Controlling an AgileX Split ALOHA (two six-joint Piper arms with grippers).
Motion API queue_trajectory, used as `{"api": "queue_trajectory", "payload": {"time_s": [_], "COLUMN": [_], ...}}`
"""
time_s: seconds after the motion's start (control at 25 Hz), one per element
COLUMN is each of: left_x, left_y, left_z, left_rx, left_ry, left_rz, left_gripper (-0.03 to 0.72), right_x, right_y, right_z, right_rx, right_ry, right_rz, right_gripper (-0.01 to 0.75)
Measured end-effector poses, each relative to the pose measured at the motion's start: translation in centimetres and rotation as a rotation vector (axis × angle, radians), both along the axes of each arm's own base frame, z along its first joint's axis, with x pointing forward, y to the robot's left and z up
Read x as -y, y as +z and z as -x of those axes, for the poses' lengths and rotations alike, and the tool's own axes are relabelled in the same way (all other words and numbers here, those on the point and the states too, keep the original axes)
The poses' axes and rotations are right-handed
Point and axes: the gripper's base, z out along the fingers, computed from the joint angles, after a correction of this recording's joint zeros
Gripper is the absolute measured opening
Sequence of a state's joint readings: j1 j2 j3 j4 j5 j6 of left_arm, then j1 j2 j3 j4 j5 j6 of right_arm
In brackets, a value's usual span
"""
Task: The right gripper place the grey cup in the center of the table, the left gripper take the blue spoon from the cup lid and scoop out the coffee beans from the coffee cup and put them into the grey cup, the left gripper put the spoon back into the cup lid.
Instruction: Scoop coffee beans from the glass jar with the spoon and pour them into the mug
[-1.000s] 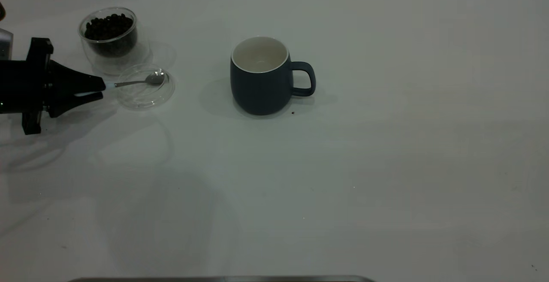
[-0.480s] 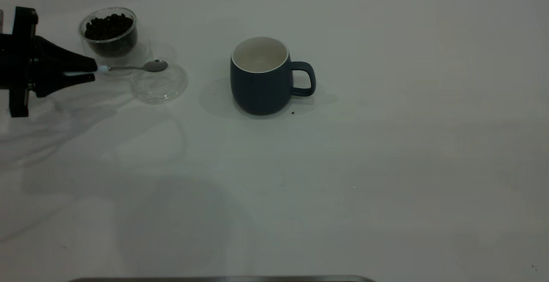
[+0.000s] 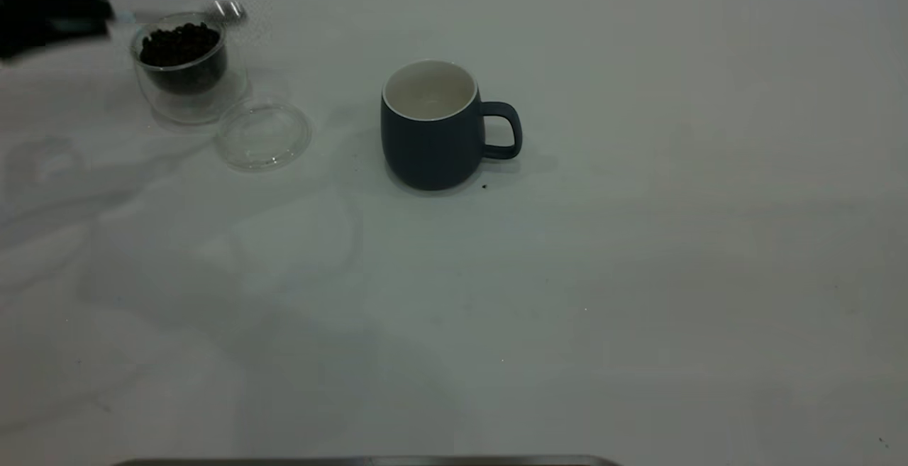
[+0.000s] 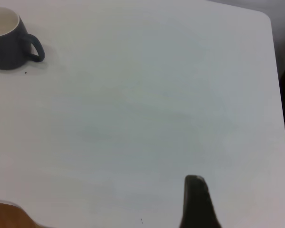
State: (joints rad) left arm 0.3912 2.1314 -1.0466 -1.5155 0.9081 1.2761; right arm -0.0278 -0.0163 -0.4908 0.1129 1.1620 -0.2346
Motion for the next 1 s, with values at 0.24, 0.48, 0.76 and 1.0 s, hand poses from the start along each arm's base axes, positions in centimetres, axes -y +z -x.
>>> {"api": "queue_trajectory", "payload": {"time_s": [0.24,0.48,0.76,1.0], "left_x": [-2.6,-3.7,-4.4,-4.4], "left_y": [3.2,2.4,1.4,-0.3], "left_z": [0.3,0.8,0.5,0.0], "left_rx": [0.066,0.024,0.002,-0.002], "left_ry": [0.016,-0.01,0.048,0.101], "left_rz": [-0.191,-0.352,-0.404,-0.343], "left_gripper": [0.122,0.122,0.122,0.122], "right_x": [0.0,0.0,0.0,0.0], "right_y": [0.0,0.0,0.0,0.0], "right_z": [0.0,0.0,0.0,0.0], "right_rx": [0.0,0.0,0.0,0.0], "right_ry": [0.0,0.0,0.0,0.0], "right_rz": [0.0,0.0,0.0,0.0], "right_gripper": [0.458,0.458,0.458,0.458]}}
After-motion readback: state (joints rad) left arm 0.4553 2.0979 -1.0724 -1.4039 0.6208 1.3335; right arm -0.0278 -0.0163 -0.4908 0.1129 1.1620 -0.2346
